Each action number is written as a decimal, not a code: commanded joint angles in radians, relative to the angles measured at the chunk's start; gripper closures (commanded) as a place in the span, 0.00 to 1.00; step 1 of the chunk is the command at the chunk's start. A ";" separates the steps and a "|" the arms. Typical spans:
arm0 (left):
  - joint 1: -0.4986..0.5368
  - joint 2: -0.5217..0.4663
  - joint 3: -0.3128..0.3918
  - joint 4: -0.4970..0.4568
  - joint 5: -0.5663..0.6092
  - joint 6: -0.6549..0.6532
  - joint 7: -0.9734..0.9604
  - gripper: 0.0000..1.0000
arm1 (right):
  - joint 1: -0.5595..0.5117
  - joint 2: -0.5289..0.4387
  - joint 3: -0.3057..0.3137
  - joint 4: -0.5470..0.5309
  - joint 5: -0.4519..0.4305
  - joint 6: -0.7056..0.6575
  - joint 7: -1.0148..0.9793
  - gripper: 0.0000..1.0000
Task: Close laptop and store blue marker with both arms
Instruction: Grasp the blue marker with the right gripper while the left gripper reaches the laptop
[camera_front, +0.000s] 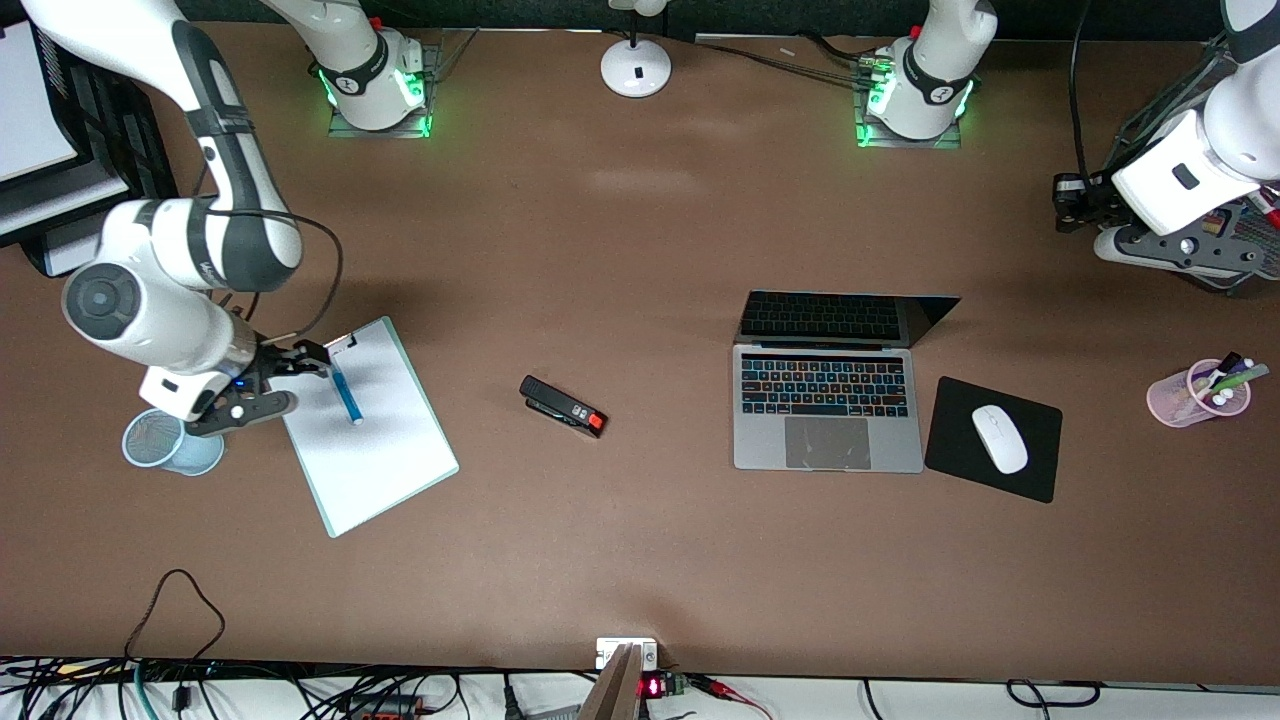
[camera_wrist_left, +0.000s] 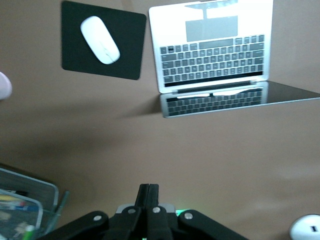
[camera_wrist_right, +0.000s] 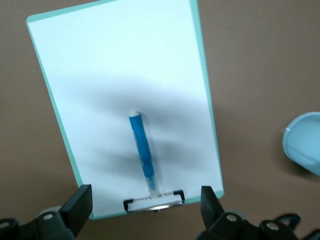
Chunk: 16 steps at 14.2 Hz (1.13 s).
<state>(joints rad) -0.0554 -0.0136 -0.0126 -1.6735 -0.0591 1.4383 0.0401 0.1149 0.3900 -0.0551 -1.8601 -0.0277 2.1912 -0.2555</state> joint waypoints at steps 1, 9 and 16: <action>0.002 -0.031 -0.033 -0.064 -0.063 0.016 -0.078 1.00 | 0.017 0.029 0.001 0.007 0.011 0.021 -0.028 0.05; 0.009 -0.058 -0.305 -0.357 -0.061 0.387 -0.351 1.00 | 0.022 0.153 0.009 0.039 0.012 0.162 -0.226 0.20; 0.012 -0.058 -0.336 -0.566 -0.061 0.678 -0.351 1.00 | 0.022 0.207 0.018 0.039 0.015 0.219 -0.287 0.39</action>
<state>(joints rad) -0.0588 -0.0325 -0.3317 -2.1655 -0.1061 2.0435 -0.3121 0.1362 0.5846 -0.0422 -1.8390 -0.0277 2.4039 -0.5180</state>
